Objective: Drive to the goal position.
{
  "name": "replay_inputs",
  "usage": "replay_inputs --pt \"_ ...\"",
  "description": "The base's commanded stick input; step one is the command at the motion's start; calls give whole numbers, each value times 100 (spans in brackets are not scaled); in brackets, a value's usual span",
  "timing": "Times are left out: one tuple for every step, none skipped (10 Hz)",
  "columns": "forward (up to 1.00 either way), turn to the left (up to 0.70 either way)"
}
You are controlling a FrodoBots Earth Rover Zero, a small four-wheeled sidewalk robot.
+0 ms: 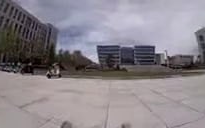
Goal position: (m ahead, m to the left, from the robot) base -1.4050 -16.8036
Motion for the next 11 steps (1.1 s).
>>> replay_inputs --pt "70 -34" --pt "70 -34" --pt "70 -34" --pt "70 -34" --pt "70 -34" --pt "70 -34" --pt "70 -34" --pt "70 -34" --pt "70 -34" --pt "70 -34" --pt "70 -34"
